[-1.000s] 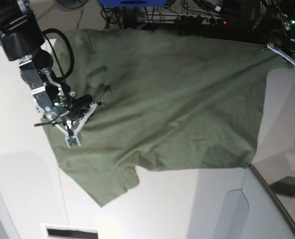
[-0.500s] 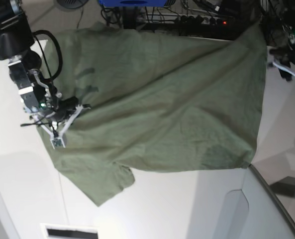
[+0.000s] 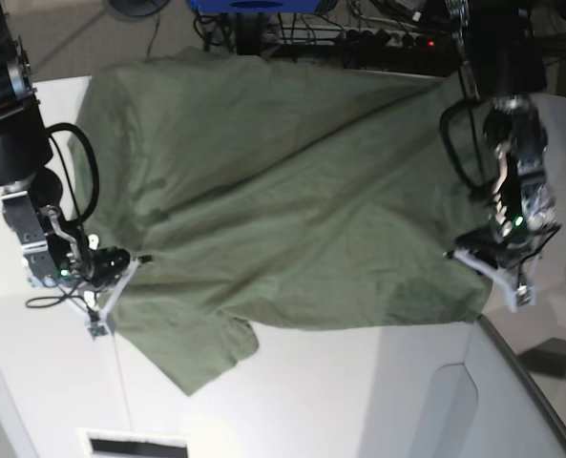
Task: Layout the t-shirt on the table in an organized manner, then fold the t-shirt properly
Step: 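Pull the shirt's edge with the left gripper to stretch it flat, then hold the shirt with both grippers and drag it toward the robot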
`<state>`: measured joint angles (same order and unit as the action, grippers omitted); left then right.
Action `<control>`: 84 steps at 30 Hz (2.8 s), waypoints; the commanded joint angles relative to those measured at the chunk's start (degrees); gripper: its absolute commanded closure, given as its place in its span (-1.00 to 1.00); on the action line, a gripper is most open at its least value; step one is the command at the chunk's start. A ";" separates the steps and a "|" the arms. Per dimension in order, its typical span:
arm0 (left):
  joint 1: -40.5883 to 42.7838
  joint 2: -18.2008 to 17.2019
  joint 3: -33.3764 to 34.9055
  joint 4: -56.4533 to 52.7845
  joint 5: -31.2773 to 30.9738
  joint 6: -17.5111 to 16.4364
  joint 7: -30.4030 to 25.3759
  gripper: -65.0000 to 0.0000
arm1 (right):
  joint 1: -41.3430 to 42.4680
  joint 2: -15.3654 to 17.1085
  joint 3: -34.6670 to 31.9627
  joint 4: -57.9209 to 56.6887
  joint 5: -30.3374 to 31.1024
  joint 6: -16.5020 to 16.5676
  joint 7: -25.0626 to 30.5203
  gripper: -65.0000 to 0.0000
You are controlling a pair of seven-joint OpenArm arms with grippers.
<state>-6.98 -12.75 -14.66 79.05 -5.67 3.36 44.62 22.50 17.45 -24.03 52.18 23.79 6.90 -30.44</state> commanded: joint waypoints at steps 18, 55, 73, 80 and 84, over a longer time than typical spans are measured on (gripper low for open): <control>-4.58 -0.57 10.22 -15.62 0.00 6.80 -8.09 1.00 | 4.18 0.17 -4.32 -19.08 0.25 1.24 10.70 1.00; -15.21 4.97 16.90 -27.22 -0.35 6.97 -21.63 1.00 | 6.47 4.48 -4.14 -30.78 0.69 -6.50 20.02 1.00; -24.62 6.38 24.02 -54.56 0.00 6.97 -39.74 1.00 | 6.55 4.48 -4.32 -30.69 0.69 -6.50 20.02 1.00; -30.42 6.20 26.48 -61.33 -0.09 6.97 -47.48 1.00 | 6.64 2.37 -4.85 -30.60 0.25 -6.41 20.19 1.00; -32.01 6.12 26.48 -61.33 -0.26 6.97 -47.83 1.00 | 7.78 1.23 -4.94 -28.75 0.16 -6.41 20.19 1.00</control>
<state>-37.28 -6.35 11.84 16.97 -6.04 10.11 -1.96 29.36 19.35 -28.67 23.14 22.68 -2.44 -7.94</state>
